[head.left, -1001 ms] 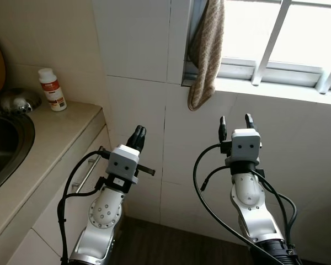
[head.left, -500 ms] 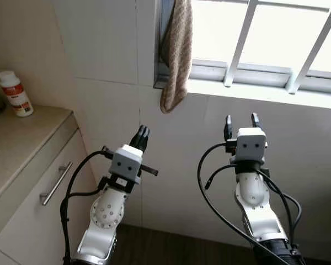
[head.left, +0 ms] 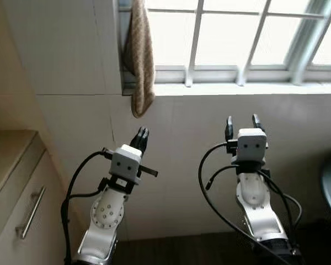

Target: Kitchen organization

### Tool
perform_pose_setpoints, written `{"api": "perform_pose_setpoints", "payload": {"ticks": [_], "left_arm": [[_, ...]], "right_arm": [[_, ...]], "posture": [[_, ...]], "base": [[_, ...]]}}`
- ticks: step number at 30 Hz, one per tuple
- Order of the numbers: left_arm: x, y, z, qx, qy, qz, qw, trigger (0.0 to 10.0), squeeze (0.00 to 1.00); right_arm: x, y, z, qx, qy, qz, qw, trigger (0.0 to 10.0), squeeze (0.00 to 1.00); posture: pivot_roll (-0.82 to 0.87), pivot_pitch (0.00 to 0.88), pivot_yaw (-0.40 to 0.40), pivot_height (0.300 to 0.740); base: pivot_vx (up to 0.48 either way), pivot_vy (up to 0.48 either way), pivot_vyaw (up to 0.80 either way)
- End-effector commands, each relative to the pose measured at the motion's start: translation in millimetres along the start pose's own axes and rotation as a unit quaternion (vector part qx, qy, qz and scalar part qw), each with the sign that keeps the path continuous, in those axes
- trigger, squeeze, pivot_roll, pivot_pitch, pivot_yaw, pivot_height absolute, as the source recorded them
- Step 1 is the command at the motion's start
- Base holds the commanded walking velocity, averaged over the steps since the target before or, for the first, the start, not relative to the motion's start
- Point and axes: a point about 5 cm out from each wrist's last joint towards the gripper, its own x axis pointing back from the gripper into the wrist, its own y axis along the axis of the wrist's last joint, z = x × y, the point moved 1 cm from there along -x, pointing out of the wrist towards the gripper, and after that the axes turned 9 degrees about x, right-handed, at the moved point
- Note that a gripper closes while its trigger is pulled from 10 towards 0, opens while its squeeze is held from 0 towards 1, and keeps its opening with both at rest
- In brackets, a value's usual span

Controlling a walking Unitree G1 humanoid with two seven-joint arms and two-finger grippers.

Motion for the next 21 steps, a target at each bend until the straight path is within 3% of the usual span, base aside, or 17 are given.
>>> {"api": "perform_pose_setpoints", "payload": {"ticks": [1, 4, 12, 21], "left_arm": [[-1.2, 1.3, -2.4, 0.002, -0.003, -0.007, 1.000, 10.0, 0.00], [-0.5, 0.4, -2.9, -0.003, -0.006, -0.005, 1.000, 10.0, 0.00], [0.9, -5.2, -5.9, -0.015, -0.016, 0.012, 1.000, 10.0, 0.00], [1.7, -6.4, -7.1, -0.021, -0.018, 0.014, 1.000, 10.0, 0.00]], "right_arm": [[-3.1, 1.9, -3.6, 0.004, -0.004, -0.004, 1.000, 10.0, 0.00], [-3.0, 1.6, -3.4, 0.005, -0.004, -0.004, 1.000, 10.0, 0.00], [-2.3, 1.3, -1.2, 0.006, -0.001, -0.005, 1.000, 10.0, 0.00], [-2.0, 1.0, -0.8, 0.005, -0.001, -0.005, 1.000, 10.0, 0.00]], "posture": [[-0.06, 0.000, -0.020, 0.740], [-0.06, 0.000, -0.021, 0.740], [-0.06, 0.000, -0.021, 0.740], [-0.06, 0.000, -0.021, 0.740]], "base": [[0.000, 0.000, 0.00], [0.000, 0.000, 0.00], [0.000, 0.000, -0.80], [0.000, -0.480, -0.80]]}}
